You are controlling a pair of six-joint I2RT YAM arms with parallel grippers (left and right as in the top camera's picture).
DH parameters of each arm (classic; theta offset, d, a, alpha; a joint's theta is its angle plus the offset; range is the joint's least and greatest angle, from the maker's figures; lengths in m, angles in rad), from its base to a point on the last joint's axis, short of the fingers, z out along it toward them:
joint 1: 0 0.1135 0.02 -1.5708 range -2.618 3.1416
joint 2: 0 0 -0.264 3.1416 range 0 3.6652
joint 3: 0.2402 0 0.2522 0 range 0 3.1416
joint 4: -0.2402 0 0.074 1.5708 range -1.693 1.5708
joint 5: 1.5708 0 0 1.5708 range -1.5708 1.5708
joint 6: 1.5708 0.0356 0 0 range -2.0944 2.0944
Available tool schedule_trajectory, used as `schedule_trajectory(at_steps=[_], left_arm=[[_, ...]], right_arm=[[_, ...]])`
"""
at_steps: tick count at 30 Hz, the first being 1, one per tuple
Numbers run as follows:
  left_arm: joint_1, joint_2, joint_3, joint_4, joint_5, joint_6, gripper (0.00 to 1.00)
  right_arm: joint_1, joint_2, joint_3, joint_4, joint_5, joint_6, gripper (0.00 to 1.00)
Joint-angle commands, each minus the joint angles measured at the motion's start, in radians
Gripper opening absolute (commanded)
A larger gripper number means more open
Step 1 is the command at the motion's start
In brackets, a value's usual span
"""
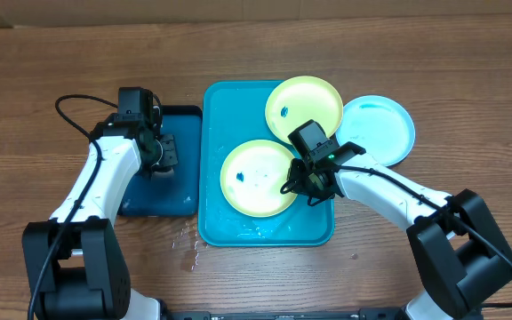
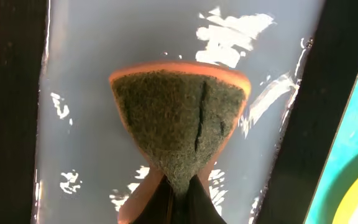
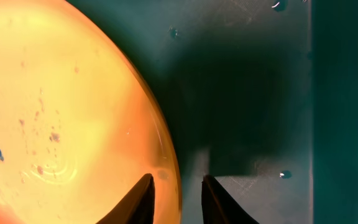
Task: Clean dirty plates on tray and stack at the side
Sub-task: 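Lift the sponge out of the black tray with the left gripper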
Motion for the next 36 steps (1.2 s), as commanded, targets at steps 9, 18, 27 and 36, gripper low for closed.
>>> schedule_trajectory(at_steps=[9,18,27,36], left_arm=[[-0.009,0.009,-0.038,0.025,0.020,-0.005,0.04],[-0.009,0.011,-0.059,0.050,0.019,-0.004,0.05],[-0.009,0.011,-0.059,0.047,0.020,-0.004,0.04],[-0.011,0.022,-0.060,0.043,0.019,-0.004,0.04]], right_arm=[[-0.005,0.005,-0.005,0.002,-0.017,0.003,0.33],[-0.005,0.005,-0.005,0.002,-0.017,0.002,0.15],[-0.005,0.005,-0.005,-0.002,-0.010,0.002,0.11],[-0.005,0.005,-0.005,-0.002,-0.010,0.002,0.04]])
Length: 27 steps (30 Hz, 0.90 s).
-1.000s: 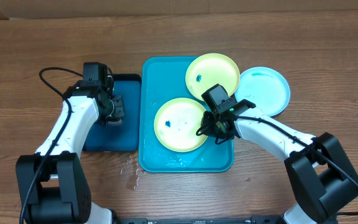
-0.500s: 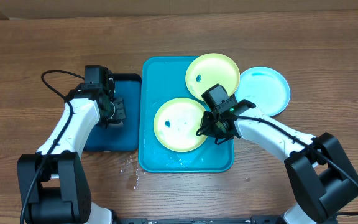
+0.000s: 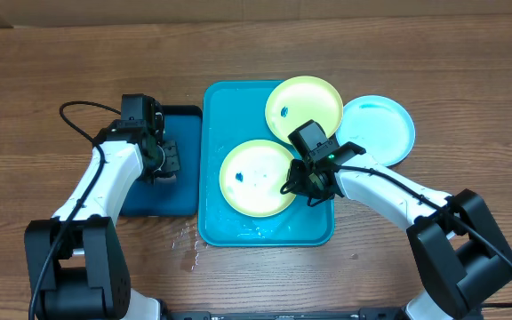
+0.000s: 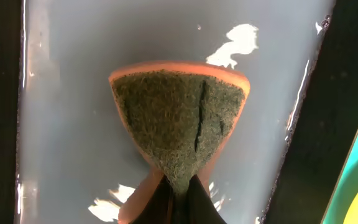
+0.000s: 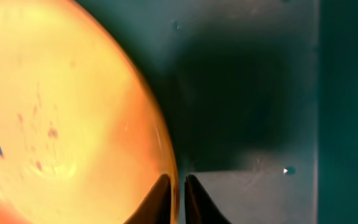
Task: Clean dirty plates on tray and stack at the side
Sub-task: 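Lift the sponge out of the black tray with the left gripper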
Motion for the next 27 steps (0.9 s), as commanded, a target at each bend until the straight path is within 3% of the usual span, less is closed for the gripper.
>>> schedule_trajectory(at_steps=[1,21,27], left_arm=[[-0.009,0.023,-0.005,0.003,0.012,-0.003,0.04],[-0.009,0.054,-0.005,0.040,0.053,0.054,0.04],[-0.009,0.054,-0.005,0.122,0.064,0.094,0.04]], right_arm=[[-0.004,0.005,-0.005,0.003,0.006,0.003,0.04],[-0.004,0.005,-0.005,0.003,0.006,0.003,0.06],[-0.004,0.005,-0.005,0.003,0.009,0.003,0.06]])
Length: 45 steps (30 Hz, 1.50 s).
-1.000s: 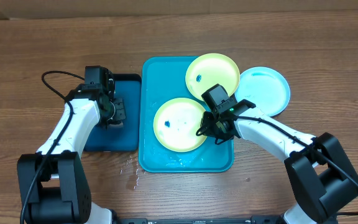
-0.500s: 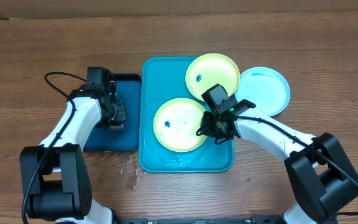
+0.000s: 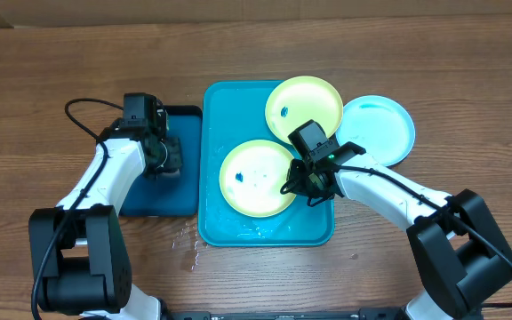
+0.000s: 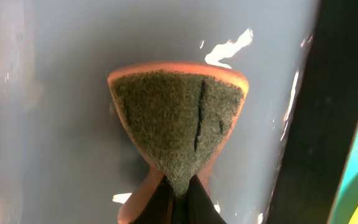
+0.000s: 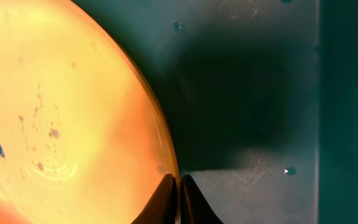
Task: Clean dirty plates on tray and stack at the side
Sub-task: 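Lift the sponge out of the black tray with the left gripper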
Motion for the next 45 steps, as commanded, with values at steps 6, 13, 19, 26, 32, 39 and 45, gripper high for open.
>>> schedule_trajectory(at_steps=[6,13,19,26,32,39,45], left_arm=[[-0.010,0.009,-0.005,0.055,0.023,0.072,0.04],[-0.014,0.010,-0.005,0.029,0.023,0.071,0.04],[-0.014,0.028,-0.005,0.018,0.022,0.071,0.04],[-0.014,0.092,-0.003,0.034,0.055,0.071,0.22],[-0.013,0.084,0.051,0.018,0.055,0.071,0.27],[-0.013,0.088,0.051,0.024,0.034,0.071,0.31],[-0.013,0.088,0.051,0.024,0.041,0.070,0.29]], right_arm=[[-0.004,0.005,-0.005,0.001,0.010,0.000,0.06],[-0.004,0.005,-0.005,0.001,0.014,0.000,0.06],[-0.004,0.005,-0.005,0.001,0.014,0.000,0.28],[-0.004,0.005,-0.005,0.000,0.014,0.000,0.42],[-0.004,0.005,-0.005,0.001,0.017,0.000,0.43],[-0.004,0.005,-0.005,0.006,0.017,0.000,0.58],[-0.004,0.005,-0.005,0.012,0.020,0.000,0.43]])
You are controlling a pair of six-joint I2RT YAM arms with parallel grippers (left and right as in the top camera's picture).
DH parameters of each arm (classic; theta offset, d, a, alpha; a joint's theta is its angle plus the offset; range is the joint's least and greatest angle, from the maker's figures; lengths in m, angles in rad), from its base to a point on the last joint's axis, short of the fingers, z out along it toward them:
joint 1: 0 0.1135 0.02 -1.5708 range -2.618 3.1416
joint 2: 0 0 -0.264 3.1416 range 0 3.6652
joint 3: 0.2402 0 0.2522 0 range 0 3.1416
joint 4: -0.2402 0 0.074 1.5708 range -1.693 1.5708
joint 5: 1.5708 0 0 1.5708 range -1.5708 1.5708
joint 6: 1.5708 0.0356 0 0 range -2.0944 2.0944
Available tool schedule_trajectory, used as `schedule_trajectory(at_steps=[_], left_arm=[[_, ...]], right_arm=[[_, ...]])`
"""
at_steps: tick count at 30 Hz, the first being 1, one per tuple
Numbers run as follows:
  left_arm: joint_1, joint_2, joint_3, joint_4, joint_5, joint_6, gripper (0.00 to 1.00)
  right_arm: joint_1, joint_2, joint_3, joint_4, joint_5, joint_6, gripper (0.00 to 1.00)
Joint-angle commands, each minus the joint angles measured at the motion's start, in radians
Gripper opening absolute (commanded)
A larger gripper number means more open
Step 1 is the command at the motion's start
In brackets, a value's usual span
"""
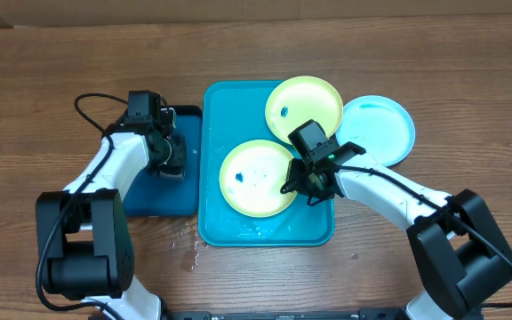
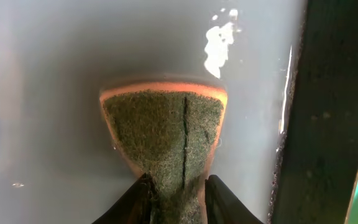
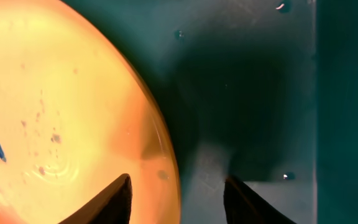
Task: Clean dirty plates on tray and stack at the side
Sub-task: 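Lift the sponge out of the black tray with the left gripper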
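A yellow plate [image 1: 256, 176] lies in the teal tray [image 1: 216, 222]; its rim [image 3: 166, 155] sits between the spread fingers of my right gripper [image 3: 178, 180], which is open. A blue smear marks that plate. A second yellow plate [image 1: 304, 105], also smeared blue, leans on the tray's far right corner. My left gripper [image 2: 178, 180] holds a green-and-orange sponge [image 2: 160, 130] in the water of the dark blue basin [image 1: 149, 200]. Its fingers are fairly wide apart, and the sponge fills the gap and tapers toward them.
A light blue plate [image 1: 379, 127] rests on the wooden table right of the tray. Water drops [image 1: 188, 240] lie on the table by the tray's near left corner. The basin's dark rim [image 2: 328, 124] runs along the right of the left wrist view.
My right gripper was shut on the near yellow plate's rim and now stands open around it. My left gripper's fingers have spread, so the pinched sponge has widened between them.
My right gripper first stood slightly open around the plate's rim, then narrowed, then shut on it, and is now open wide. The plate has stayed put. My left gripper held the sponge tightly pinched in the basin's water throughout, shifting a little, and now grips it more loosely.
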Motion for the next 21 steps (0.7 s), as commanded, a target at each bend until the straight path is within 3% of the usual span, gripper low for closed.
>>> schedule_trajectory(at_steps=[1,7,8,10,21], left_arm=[[-0.006,0.011,0.021,0.003,0.004,0.008,0.29],[-0.006,0.011,0.021,-0.004,0.003,0.008,0.29],[-0.006,0.011,0.021,-0.004,0.003,0.008,0.25],[-0.006,0.010,0.023,-0.004,0.003,0.008,0.04],[-0.006,-0.041,0.166,-0.129,-0.048,0.009,0.04]], right_arm=[[-0.005,0.005,-0.005,0.003,0.009,0.005,0.39],[-0.005,0.005,-0.005,0.004,0.009,0.006,0.04],[-0.005,0.005,-0.005,0.004,0.009,0.006,0.04],[-0.005,0.005,-0.005,0.004,0.010,0.006,0.04],[-0.004,0.005,-0.005,0.007,0.009,0.008,0.04]])
